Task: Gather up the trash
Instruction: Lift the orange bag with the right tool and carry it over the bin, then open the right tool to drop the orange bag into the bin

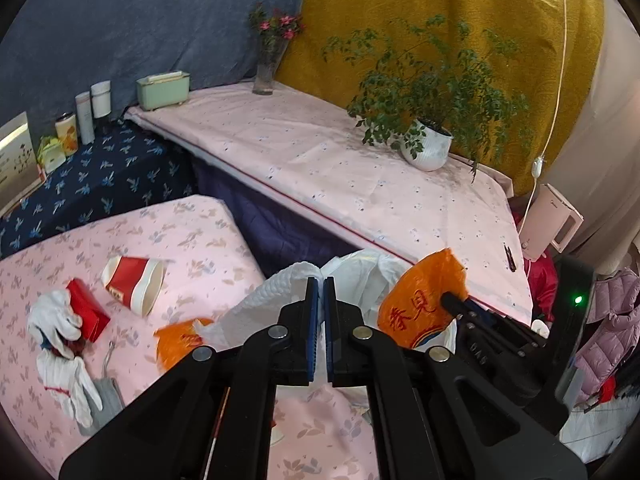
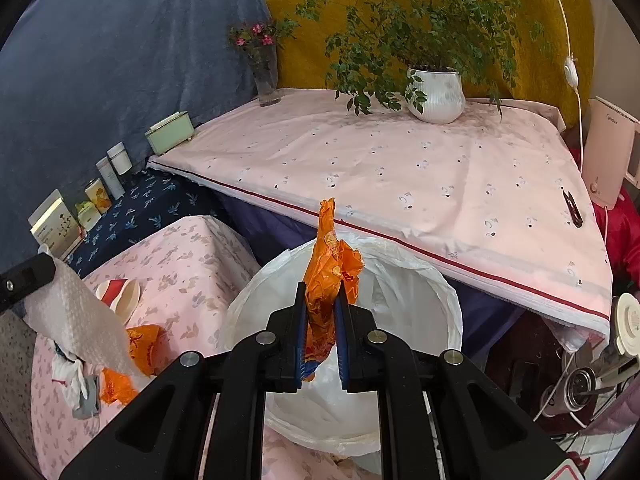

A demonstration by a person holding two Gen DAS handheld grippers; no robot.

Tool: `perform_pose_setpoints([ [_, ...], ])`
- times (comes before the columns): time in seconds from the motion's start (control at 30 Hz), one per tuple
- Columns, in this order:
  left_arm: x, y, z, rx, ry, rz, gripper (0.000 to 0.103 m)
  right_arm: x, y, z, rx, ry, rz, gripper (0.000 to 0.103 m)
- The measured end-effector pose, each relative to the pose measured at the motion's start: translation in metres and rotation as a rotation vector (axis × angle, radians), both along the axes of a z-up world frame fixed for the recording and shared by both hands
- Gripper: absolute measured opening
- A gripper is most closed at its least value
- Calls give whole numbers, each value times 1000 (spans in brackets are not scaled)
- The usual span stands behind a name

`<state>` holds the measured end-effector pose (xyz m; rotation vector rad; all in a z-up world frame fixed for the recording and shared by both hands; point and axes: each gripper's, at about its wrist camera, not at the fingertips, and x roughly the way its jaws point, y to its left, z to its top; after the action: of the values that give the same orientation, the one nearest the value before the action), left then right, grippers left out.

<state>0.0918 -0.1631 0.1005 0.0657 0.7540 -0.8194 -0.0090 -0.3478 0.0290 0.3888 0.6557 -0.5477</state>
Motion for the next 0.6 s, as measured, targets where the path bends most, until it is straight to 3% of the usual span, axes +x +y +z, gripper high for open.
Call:
perform_pose_setpoints([
  [0.3, -7, -43, 8, -28, 0, -72, 3, 0, -8, -16, 12, 48, -16, 13],
  [0.47, -7, -62, -7, -20, 38, -98, 5, -2, -9, -18, 3, 59, -27, 24],
  [0.5, -7, -65, -11, -15, 37, -98, 10, -3, -8, -18, 1, 60, -30, 31],
  [0.6, -9, -67, -20, 1, 25, -77, 49, -5, -8, -17, 1, 54, -36, 42],
])
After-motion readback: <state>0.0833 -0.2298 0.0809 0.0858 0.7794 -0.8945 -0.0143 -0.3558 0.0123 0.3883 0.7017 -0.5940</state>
